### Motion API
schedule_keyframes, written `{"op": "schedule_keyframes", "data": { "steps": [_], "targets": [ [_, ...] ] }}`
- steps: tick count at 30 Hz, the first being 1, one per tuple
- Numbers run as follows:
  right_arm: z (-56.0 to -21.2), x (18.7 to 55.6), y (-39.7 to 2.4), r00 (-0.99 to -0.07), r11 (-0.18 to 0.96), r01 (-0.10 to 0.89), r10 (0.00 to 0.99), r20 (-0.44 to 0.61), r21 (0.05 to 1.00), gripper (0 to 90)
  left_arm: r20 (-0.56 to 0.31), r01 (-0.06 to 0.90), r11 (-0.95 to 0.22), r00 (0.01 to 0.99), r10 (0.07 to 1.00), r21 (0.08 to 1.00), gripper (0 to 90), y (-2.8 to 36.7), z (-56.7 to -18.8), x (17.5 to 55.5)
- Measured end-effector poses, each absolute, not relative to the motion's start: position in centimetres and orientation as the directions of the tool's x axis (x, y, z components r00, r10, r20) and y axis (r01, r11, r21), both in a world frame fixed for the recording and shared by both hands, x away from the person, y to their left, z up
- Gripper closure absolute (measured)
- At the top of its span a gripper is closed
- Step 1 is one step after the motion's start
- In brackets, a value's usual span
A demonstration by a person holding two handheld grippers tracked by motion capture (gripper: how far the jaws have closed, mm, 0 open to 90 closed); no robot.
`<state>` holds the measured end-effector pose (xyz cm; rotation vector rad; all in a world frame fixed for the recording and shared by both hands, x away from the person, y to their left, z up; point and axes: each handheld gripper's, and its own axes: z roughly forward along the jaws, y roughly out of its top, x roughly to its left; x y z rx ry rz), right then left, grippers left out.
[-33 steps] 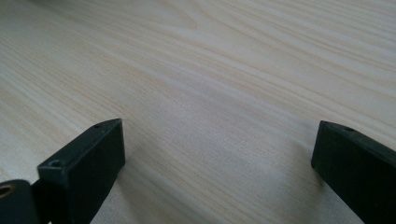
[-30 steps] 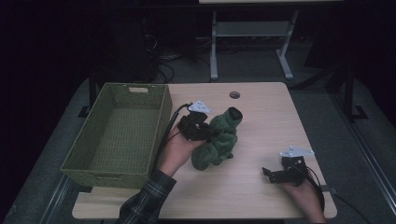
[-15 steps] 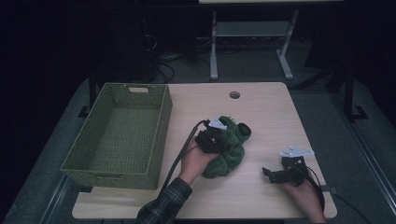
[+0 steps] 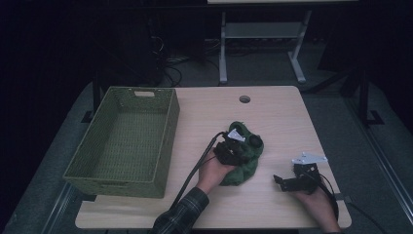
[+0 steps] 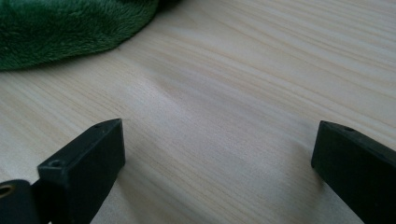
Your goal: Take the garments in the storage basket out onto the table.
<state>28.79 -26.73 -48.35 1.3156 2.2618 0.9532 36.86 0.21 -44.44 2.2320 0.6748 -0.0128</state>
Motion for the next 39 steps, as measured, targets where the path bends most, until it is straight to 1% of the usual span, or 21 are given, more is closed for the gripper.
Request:
{"op": "schedule_keyframes", "data": {
  "steps": [4,9,10,16,18,21,24,27,33,34,39],
  "targets": [
    [-48.4,28.8,-26.7,-0.507,0.344,0.620,0.862,0.025,0.705,2.4,-0.195,0.439,-0.545,0.873,0.448,0.714,49.4,1.1,-43.3,36.5],
    [-48.4,28.8,-26.7,-0.507,0.343,0.621,0.862,0.027,0.705,2.4,-0.187,0.428,-0.534,0.875,0.446,0.729,41.3,3.0,-42.2,35.9],
    [-48.4,28.8,-26.7,-0.506,0.343,0.620,0.862,0.025,0.705,2.3,-0.184,0.428,-0.531,0.874,0.450,0.732,38.6,3.4,-42.1,35.7],
    [-48.4,28.8,-26.7,-0.506,0.343,0.621,0.862,0.026,0.705,2.4,-0.172,0.419,-0.511,0.870,0.461,0.751,36.7,6.3,-42.0,34.4],
    [-48.3,28.8,-26.8,-0.511,0.349,0.619,0.859,0.024,0.704,2.4,-0.179,0.424,-0.497,0.867,0.466,0.757,35.8,7.0,-42.0,34.0],
    [-48.0,28.8,-26.7,-0.516,0.359,0.628,0.856,0.025,0.690,6.4,-0.167,0.414,-0.499,0.868,0.467,0.761,33.6,8.2,-42.2,33.4],
    [-47.7,28.7,-26.7,-0.526,0.364,0.622,0.850,0.026,0.693,6.7,-0.163,0.412,-0.507,0.870,0.465,0.757,31.0,9.2,-42.4,32.9],
    [-47.3,28.5,-26.5,-0.532,0.357,0.612,0.846,0.034,0.706,7.1,-0.161,0.413,-0.505,0.868,0.469,0.758,28.4,9.8,-42.7,32.3],
    [-46.6,28.4,-26.1,-0.554,0.362,0.601,0.831,0.045,0.713,7.2,-0.125,0.401,-0.534,0.869,0.478,0.745,20.8,10.7,-43.2,31.1],
    [-46.5,28.3,-25.9,-0.557,0.363,0.599,0.829,0.046,0.713,7.2,-0.132,0.406,-0.532,0.868,0.478,0.743,19.5,10.8,-43.4,30.9],
    [-46.0,28.2,-25.1,-0.583,0.380,0.588,0.811,0.048,0.714,7.1,-0.117,0.397,-0.551,0.873,0.473,0.734,17.7,11.3,-44.4,29.7]
  ]
}}
